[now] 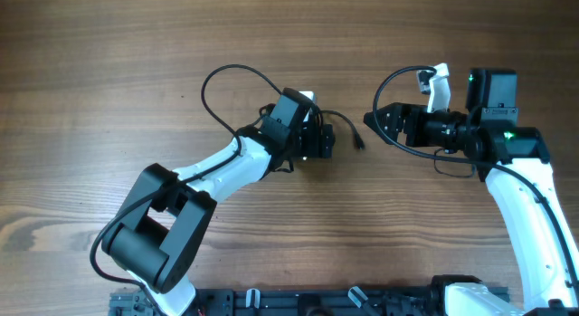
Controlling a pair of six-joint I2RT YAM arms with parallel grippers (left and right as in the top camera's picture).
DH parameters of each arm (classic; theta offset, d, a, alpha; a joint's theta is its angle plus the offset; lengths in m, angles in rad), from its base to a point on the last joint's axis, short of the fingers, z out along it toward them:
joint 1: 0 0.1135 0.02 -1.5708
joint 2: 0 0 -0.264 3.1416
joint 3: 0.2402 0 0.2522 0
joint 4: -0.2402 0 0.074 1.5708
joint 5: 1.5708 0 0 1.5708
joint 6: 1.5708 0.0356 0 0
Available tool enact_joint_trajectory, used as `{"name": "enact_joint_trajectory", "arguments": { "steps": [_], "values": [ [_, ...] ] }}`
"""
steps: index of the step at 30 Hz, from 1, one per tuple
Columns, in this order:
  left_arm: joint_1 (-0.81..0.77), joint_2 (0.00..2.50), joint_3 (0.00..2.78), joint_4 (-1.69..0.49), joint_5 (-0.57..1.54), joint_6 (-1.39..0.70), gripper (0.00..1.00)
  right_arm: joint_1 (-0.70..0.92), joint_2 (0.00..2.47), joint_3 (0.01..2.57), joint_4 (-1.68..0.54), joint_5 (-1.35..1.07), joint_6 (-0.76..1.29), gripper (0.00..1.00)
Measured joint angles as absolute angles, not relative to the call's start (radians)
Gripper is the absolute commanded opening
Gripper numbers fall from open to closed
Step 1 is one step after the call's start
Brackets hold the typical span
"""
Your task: Untangle cables
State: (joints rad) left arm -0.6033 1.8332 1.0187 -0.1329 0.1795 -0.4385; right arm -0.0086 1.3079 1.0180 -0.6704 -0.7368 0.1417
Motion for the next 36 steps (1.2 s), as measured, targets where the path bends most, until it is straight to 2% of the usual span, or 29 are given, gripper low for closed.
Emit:
{"name": "enact_joint_trajectory", "arguments": {
  "steps": [3,10,16,20,23,26,28,36],
  "values": [
    [-0.603,1.833,1.019,-0.133,0.179,-0.438,0.77,-0.009,1.308,1.018,-0.673,-0.737,0.142,1.0],
    [-0.603,1.833,1.019,-0.14,0.179,-0.434,0.75,-0.009,1.308,1.018,-0.673,-0.737,0.142,1.0],
    [-0.603,1.833,1.019,-0.16,0.196,-0.43,0.57,-0.009,1.308,1.018,-0.682,-0.737,0.142,1.0],
    [-0.603,1.834,1.019,-0.173,0.218,-0.43,0.49,-0.009,1.308,1.018,-0.691,-0.737,0.142,0.99],
    [-0.603,1.834,1.019,-0.172,0.223,-0.431,0.36,-0.009,1.308,1.018,-0.691,-0.737,0.142,1.0],
    [-0.603,1.834,1.019,-0.171,0.23,-0.424,0.14,-0.009,1.308,1.018,-0.687,-0.736,0.142,1.0],
    [-0.603,1.834,1.019,-0.163,0.233,-0.429,0.04,-0.009,1.308,1.018,-0.687,-0.731,0.142,1.0],
    [-0.575,1.819,1.021,-0.178,0.241,-0.424,0.04,-0.009,1.308,1.018,-0.687,-0.724,0.143,1.0]
  ]
}}
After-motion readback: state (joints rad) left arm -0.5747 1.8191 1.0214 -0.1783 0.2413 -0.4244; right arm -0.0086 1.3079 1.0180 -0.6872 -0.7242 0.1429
